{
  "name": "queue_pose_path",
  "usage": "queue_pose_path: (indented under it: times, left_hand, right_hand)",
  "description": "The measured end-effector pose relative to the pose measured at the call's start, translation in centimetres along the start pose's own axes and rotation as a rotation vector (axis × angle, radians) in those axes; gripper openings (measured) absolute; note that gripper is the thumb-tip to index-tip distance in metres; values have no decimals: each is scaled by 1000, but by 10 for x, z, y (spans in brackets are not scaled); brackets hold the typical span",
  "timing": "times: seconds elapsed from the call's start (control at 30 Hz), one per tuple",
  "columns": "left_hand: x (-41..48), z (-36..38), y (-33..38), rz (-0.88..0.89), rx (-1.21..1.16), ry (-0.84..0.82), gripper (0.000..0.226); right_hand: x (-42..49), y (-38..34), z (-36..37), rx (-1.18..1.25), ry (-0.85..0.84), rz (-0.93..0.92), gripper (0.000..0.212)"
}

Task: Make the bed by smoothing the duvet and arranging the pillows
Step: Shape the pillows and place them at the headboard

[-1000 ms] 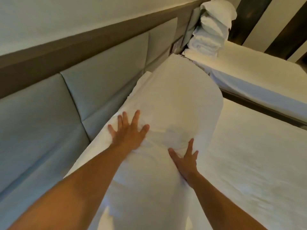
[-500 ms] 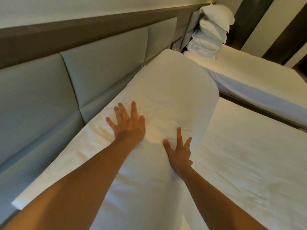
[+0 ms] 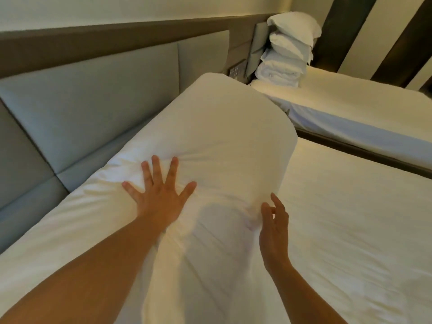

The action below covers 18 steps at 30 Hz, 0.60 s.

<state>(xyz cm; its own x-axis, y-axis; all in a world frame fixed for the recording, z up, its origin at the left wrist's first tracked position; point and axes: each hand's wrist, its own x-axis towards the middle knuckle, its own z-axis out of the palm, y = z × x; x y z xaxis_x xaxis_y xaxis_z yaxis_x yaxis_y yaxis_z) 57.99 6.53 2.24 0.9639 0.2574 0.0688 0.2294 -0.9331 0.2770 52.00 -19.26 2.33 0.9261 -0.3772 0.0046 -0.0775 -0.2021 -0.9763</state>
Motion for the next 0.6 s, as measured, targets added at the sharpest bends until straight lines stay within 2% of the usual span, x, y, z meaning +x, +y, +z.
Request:
queue_pose_path:
  times: [0.1,0.17,0.2,0.3,0.33,0.37,0.47,0.53,0.6]
  left_hand:
    - [17,9,0,-2,43,-70,84]
    - [24,10,5,-12,78,-87,84]
    - [27,6,10,-12,60,-13,84]
    - [62,-19,53,94,-115,400,69]
    - [85,-31,75,142,-156,450,67]
    - [111,-42,99,190,-162,432,69]
    - [177,-46,146,231,-11,189,84]
    - [202,-19,137,206,52,75,87]
    - [215,9,118,177,48,49,85]
  right_hand:
    - [48,5,-1,-101,-53,28,70]
    - [74,0,15,-241,-124,-43,70]
    - [82,-3,25,-304,-141,-78,69]
    - [89,-10,50,-423,-108,-43,72]
    - [86,-10,55,-455,-109,-6,73]
    - [84,-9,58,-484,-109,20,74]
    - [83,-6,60,-512,-100,36,72]
    - [90,-6,54,-530,-102,30,72]
    - [106,-8,46,-512,-68,30,64]
